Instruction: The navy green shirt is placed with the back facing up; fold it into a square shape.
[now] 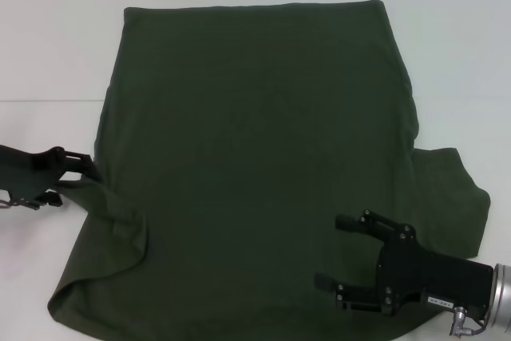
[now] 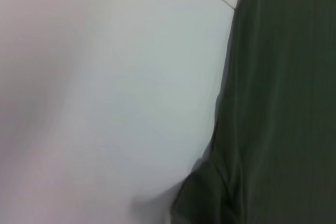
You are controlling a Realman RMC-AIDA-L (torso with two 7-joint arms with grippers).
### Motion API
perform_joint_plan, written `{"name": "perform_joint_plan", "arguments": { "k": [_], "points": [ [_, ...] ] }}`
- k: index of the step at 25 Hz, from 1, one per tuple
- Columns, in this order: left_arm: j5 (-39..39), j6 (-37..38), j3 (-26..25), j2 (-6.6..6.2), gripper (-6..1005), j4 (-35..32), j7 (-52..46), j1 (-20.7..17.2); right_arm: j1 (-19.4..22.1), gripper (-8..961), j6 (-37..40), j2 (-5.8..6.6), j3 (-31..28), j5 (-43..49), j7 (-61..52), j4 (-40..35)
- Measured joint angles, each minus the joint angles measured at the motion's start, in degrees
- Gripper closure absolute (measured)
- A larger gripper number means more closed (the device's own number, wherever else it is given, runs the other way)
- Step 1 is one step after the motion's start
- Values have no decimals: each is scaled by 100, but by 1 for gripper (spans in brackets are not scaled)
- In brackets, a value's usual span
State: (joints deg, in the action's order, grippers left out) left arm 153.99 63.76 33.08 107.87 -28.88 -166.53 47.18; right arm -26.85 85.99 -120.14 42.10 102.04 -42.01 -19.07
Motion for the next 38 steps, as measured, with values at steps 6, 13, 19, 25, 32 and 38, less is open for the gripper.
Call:
{"name": "perform_joint_plan", "arguments": {
  "k": [6, 13, 19, 25, 32, 38],
  "points": [
    [-30, -73, 4, 38, 187, 12, 42, 7, 8, 16, -7, 0, 0, 0, 0, 0],
    [-51, -30, 8, 273, 235, -385, 409, -75, 16, 16, -5, 0, 0, 0, 0, 0],
    [-5, -42, 43, 262, 421, -344, 394, -48, 22, 17, 9, 0, 0, -14, 0, 0],
    [-3, -44, 76, 292, 744, -377, 424, -72, 17, 16, 15, 0, 0, -18, 0, 0],
    [-85, -58, 68, 337, 868, -469, 581, -83, 14, 16, 30, 0, 0, -23, -4, 0],
    [-468, -12, 69, 402, 893, -598, 748, -79, 27, 17, 24, -2, 0, -34, -15, 0]
  ]
}}
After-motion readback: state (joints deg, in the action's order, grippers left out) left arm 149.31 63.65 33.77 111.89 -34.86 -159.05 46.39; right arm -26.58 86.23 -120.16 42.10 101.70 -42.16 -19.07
